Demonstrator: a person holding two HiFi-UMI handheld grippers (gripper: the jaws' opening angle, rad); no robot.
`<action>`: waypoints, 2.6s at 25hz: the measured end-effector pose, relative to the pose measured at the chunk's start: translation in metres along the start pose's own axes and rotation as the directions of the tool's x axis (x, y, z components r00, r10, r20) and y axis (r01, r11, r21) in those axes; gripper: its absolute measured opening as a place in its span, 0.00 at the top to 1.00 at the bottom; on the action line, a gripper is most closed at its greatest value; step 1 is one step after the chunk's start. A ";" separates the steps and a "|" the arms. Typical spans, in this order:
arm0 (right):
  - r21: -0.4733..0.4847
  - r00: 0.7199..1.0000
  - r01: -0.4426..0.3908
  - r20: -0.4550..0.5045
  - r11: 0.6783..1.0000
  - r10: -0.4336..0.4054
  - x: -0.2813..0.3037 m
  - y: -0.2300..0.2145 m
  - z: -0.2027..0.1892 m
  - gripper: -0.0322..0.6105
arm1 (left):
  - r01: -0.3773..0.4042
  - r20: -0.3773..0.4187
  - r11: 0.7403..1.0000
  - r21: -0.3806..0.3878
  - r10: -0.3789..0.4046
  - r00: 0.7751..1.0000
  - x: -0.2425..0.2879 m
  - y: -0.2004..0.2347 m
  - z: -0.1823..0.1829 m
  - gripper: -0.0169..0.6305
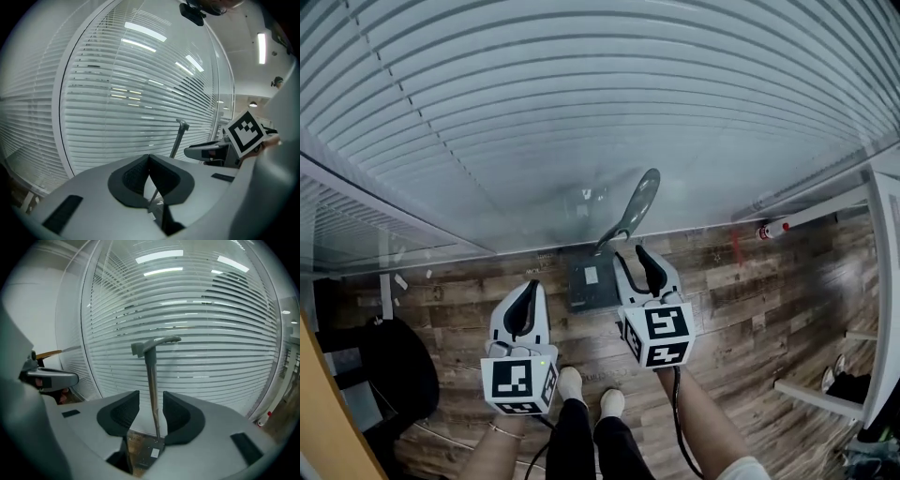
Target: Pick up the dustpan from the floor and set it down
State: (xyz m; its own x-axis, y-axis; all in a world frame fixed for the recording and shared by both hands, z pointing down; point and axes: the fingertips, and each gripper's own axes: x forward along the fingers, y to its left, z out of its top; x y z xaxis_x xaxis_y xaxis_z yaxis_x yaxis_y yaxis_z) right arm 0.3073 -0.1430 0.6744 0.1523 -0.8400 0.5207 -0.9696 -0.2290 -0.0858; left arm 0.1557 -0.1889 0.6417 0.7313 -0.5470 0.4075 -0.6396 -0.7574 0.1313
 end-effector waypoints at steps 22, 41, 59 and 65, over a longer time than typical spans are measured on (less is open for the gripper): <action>0.117 0.988 0.091 0.111 0.989 -0.104 -0.226 0.004 0.100 0.86 | -0.083 0.202 0.996 -0.024 0.087 0.976 -0.164 -0.093 0.155 0.95; 0.073 0.979 0.107 0.166 0.992 -0.118 -0.329 0.044 0.132 0.89 | -0.043 0.242 0.998 -0.034 0.050 0.969 -0.264 -0.125 0.198 0.95; 0.010 0.982 0.114 0.150 0.993 -0.114 -0.319 0.100 0.154 0.90 | 0.019 0.226 0.999 -0.030 -0.012 0.974 -0.270 -0.099 0.217 0.95; 0.000 0.982 0.127 0.139 0.992 -0.126 -0.325 0.106 0.155 0.90 | 0.025 0.222 0.999 -0.038 -0.016 0.975 -0.273 -0.094 0.217 0.95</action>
State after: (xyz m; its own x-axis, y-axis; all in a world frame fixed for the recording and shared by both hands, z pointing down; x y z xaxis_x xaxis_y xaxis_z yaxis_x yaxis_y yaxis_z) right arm 0.1850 0.0296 0.3640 0.2980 -0.8647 0.4043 -0.9425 -0.3336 -0.0188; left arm 0.0673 -0.0457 0.3221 0.7759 -0.6002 0.1943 -0.6295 -0.7568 0.1760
